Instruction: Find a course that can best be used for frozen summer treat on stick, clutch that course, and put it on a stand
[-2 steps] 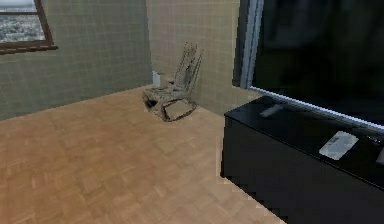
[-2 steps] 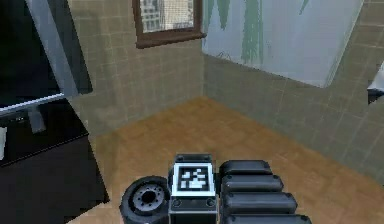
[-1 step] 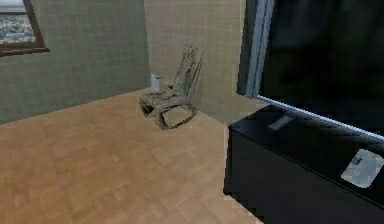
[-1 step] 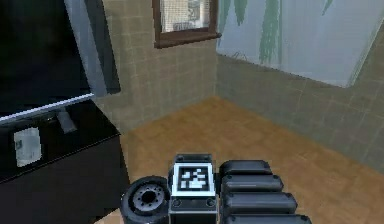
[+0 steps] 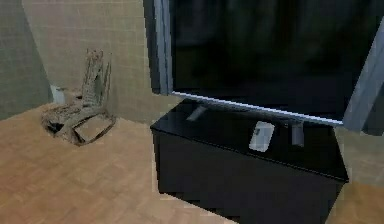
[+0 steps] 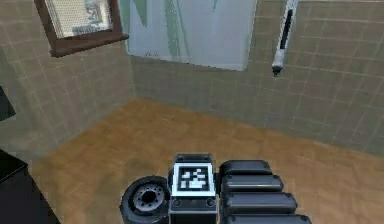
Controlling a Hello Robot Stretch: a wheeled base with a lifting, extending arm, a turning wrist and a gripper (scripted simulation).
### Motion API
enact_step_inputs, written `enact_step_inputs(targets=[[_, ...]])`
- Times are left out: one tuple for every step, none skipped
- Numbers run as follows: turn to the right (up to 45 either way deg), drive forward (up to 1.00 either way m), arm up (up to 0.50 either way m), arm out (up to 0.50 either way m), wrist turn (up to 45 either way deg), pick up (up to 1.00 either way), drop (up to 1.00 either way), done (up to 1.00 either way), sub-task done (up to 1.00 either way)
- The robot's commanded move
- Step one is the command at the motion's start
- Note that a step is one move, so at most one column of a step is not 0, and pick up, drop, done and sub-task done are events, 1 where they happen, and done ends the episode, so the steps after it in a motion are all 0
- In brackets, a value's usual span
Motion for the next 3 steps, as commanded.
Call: enact_step_inputs(targets=[[0.0,0.55,0.00,0.00,0.0,0.00,0.00,0.00,0.00],[-45.0,0.00,0.00,0.00,0.0,0.00,0.00,0.00,0.00],[-45.0,0.00,0.00,0.00,0.0,0.00,0.00,0.00,0.00]])
